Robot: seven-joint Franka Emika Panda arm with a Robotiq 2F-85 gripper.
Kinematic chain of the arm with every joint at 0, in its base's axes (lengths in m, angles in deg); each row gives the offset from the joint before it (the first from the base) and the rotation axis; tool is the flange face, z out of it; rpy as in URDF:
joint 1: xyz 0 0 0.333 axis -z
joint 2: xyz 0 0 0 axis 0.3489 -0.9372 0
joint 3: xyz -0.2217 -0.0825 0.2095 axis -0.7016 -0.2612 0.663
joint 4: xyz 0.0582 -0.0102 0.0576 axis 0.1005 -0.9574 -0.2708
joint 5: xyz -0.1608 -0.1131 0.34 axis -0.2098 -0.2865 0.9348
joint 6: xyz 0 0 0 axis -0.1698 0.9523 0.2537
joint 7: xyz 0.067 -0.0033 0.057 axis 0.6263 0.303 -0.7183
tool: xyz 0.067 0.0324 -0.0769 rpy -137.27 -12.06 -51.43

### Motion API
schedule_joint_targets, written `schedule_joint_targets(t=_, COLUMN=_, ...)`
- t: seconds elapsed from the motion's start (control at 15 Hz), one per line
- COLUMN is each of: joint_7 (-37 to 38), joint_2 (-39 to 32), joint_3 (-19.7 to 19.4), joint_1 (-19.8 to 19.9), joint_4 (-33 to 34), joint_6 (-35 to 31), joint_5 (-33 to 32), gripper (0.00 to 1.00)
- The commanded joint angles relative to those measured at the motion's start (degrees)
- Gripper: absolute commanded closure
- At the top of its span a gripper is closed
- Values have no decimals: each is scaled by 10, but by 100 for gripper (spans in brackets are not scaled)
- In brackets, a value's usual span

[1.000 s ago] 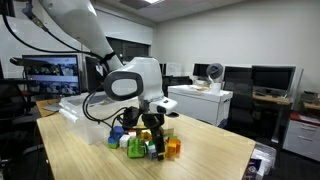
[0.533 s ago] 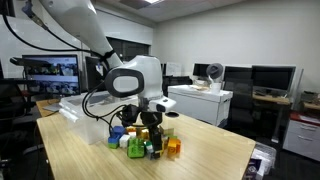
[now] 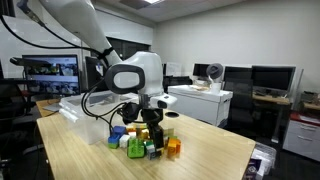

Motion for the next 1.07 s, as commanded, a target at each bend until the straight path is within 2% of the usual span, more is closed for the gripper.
schedule_joint_targets(t=0.0, joint_7=-15, joint_2=-7, joint_3=-4, joint_1=9, joint_4=-9, joint_6=3, joint_5=-29, gripper=0)
schedule_joint_targets(t=0.27, joint_7=-35, joint_2=9, joint_3=4, joint_1=16, joint_4=-27, joint_6=-6, joint_5=-32, gripper=0)
schedule_joint_targets(t=0.53, joint_7=-38, joint_2=22, joint_3=9, joint_1=21, joint_4=-18, joint_6=-5, joint_5=-18, gripper=0)
schedule_joint_targets(t=1.0, joint_7=-57, joint_2=92, joint_3=14, joint_1=30, joint_4=-42, joint_6=15, joint_5=-1, gripper=0)
